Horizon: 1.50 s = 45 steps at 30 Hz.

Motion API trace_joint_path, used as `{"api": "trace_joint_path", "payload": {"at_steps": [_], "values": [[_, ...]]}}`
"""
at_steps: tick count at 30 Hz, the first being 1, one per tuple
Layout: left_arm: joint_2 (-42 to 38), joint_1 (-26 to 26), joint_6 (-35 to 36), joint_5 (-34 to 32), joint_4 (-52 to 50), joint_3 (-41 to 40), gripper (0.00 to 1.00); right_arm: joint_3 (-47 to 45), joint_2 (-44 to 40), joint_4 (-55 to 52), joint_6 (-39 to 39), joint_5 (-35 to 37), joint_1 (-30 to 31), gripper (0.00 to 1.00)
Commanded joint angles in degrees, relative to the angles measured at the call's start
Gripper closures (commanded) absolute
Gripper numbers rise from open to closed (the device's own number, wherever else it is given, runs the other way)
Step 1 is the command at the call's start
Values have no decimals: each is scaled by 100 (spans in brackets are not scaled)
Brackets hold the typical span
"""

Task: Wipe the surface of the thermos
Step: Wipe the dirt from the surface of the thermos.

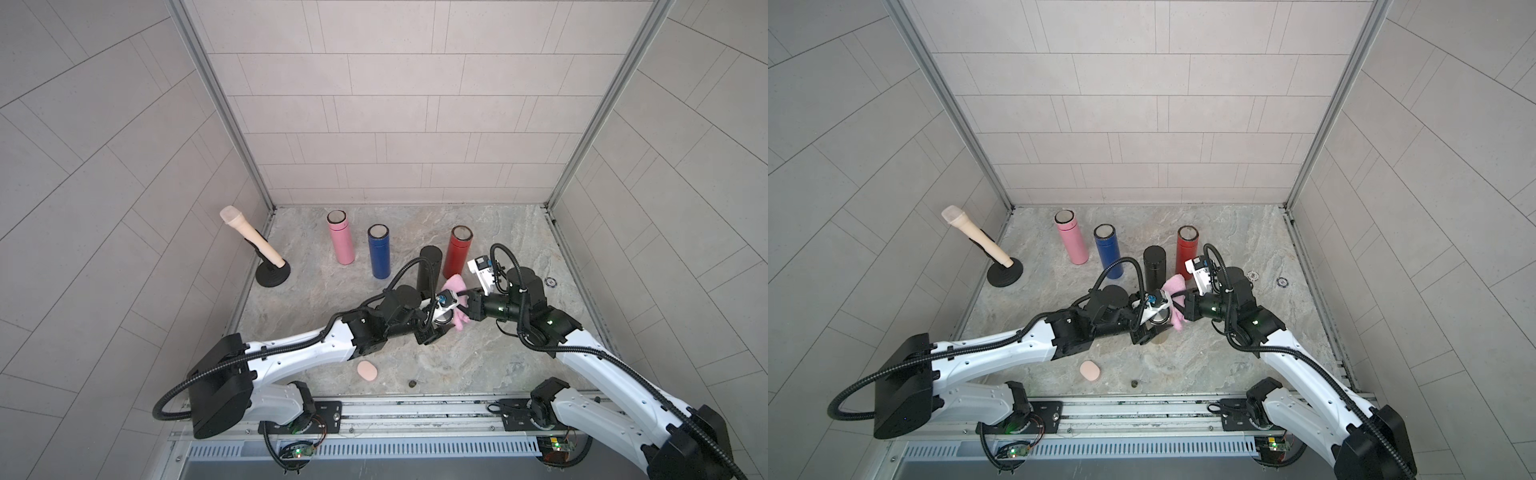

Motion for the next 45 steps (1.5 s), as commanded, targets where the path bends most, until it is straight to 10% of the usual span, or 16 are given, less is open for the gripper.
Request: {"api": "trace_joint_path", "payload": {"at_steps": [1,15,22,45], "values": [[71,55,-521,-548,523,-90,100,-563,136,-104,87,-68,146,100],[44,-403,-1506,-1954,1541,-459,100,-262,-383,90,414,428,271,100],[375,-474,-2965,-2633,-509,660,100,-1163,220,814,616,1222,882,100],[665,-954,-5125,-3908,-1689,1442,100,-2065,-1190,792,1216,3725,1925,100]]}}
